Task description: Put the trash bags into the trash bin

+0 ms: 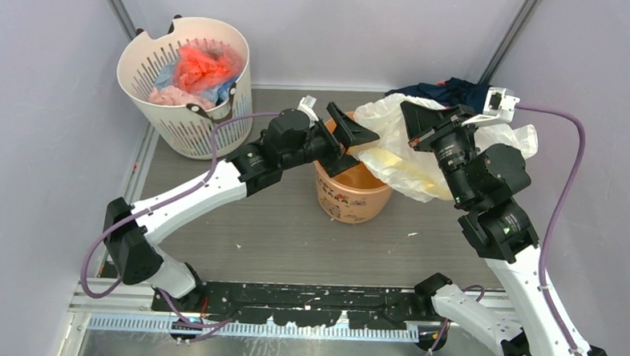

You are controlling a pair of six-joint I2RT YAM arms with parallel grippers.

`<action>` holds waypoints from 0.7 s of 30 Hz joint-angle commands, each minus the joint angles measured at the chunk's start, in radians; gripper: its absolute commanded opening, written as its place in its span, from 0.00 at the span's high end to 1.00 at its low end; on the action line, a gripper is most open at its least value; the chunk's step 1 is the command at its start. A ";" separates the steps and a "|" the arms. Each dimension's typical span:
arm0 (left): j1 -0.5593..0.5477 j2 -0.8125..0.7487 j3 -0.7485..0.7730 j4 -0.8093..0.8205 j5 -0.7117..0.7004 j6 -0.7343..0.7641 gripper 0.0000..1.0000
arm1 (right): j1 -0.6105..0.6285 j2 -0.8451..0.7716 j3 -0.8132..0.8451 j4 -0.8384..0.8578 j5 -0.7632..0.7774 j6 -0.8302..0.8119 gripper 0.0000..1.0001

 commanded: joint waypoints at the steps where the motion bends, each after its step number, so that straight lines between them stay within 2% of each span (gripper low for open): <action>1: 0.028 0.019 0.020 0.068 -0.024 -0.016 0.00 | -0.002 -0.032 -0.005 0.052 -0.009 0.008 0.99; 4: 0.043 0.035 0.030 0.065 -0.021 -0.009 0.01 | -0.003 -0.050 -0.012 0.047 -0.010 0.010 0.99; 6: 0.053 0.045 0.031 0.077 -0.010 -0.003 0.08 | -0.003 -0.057 -0.016 0.042 -0.011 0.010 0.99; 9: 0.063 0.058 0.023 0.126 0.004 -0.003 0.26 | -0.002 -0.066 -0.018 0.037 -0.011 0.008 0.99; 11: 0.071 0.065 0.026 0.150 0.018 0.003 0.46 | -0.002 -0.069 -0.018 0.035 -0.014 0.010 0.99; 14: 0.082 0.085 0.036 0.180 0.042 0.003 0.69 | -0.003 -0.073 -0.019 0.034 -0.017 0.009 0.99; 19: 0.092 0.110 0.067 0.199 0.080 -0.001 0.96 | -0.002 -0.075 -0.023 0.030 -0.024 0.012 0.99; 21: 0.097 0.112 0.078 0.204 0.098 0.001 1.00 | -0.003 -0.078 -0.028 0.028 -0.020 0.009 0.99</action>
